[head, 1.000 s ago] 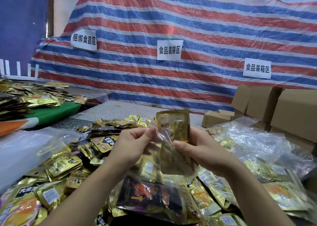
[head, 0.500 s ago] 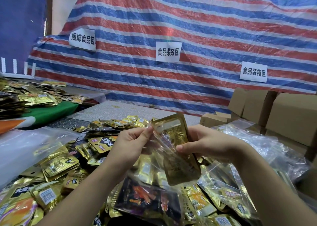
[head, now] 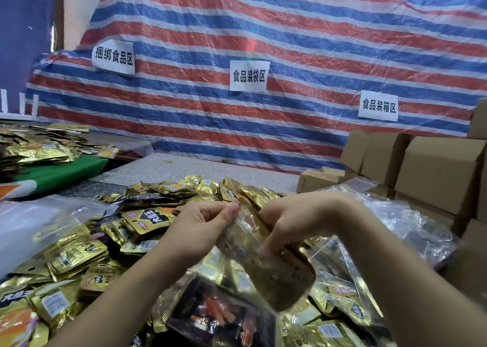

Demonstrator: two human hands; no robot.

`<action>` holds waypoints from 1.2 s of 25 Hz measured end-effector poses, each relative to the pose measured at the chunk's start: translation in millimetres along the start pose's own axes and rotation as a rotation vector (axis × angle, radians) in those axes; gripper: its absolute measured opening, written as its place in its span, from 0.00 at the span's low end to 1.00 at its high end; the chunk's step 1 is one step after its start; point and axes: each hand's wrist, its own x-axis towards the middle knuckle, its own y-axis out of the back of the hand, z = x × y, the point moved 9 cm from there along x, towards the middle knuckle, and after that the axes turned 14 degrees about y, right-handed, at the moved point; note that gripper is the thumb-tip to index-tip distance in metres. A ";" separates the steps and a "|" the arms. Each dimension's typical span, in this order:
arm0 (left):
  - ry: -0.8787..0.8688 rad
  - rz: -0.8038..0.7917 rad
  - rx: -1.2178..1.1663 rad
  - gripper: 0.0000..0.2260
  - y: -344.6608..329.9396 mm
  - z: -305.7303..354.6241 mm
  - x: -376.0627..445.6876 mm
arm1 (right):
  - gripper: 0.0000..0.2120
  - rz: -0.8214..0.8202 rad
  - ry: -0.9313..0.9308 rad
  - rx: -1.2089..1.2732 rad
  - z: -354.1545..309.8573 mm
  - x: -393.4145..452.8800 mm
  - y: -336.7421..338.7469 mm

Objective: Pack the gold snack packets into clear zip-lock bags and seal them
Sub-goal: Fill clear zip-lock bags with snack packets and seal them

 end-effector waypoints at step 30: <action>-0.084 0.222 -0.163 0.12 16.4 131.0 -22.1 | 0.08 0.964 0.368 -0.372 -96.7 -117.1 107.4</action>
